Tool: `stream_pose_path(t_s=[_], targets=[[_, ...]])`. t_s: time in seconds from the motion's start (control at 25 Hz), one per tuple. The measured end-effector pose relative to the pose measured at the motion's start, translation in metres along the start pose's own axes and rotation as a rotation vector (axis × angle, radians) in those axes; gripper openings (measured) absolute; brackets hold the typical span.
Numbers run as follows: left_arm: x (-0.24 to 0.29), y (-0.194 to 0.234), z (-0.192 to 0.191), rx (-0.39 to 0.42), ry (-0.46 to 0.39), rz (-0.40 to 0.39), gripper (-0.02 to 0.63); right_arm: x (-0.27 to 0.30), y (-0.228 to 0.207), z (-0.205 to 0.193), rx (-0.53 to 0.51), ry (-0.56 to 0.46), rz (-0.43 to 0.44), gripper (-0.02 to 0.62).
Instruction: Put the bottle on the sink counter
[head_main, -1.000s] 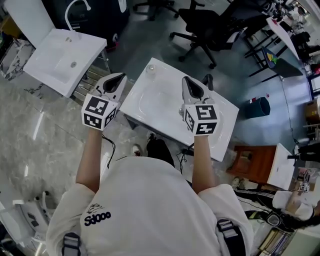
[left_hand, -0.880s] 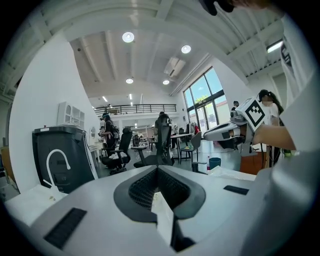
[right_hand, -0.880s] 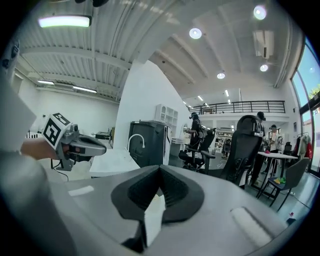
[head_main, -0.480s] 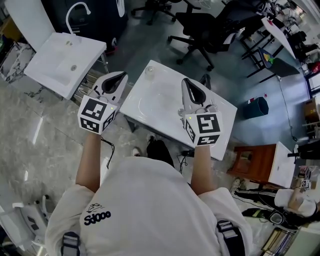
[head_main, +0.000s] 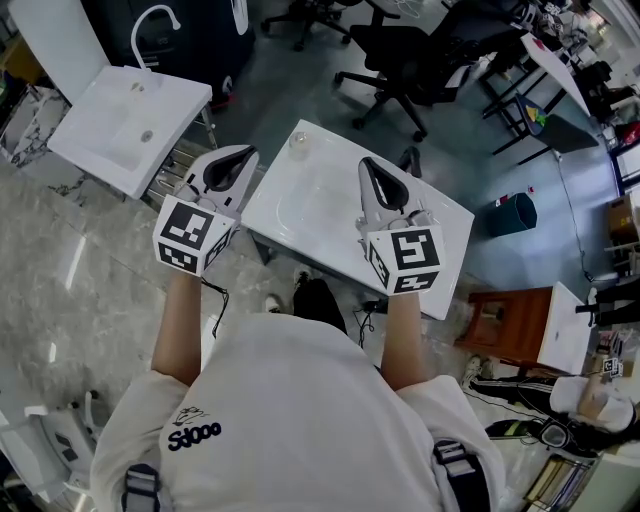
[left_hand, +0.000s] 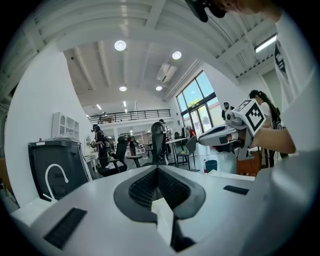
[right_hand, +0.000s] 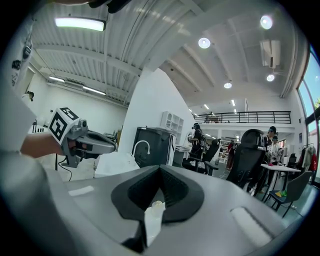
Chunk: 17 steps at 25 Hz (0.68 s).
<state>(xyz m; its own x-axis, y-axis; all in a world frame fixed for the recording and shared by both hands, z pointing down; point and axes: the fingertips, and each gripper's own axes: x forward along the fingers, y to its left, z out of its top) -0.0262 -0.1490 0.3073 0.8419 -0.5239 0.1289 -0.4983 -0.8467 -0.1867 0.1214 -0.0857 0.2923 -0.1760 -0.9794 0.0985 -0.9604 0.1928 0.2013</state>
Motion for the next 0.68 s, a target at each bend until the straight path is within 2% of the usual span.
stream_pose_path(t_s=[0.68], targets=[[0.004, 0.0, -0.01, -0.022, 0.016, -0.009, 0.006, 0.008, 0.001, -0.014, 0.008, 0.033, 0.018, 0.011]])
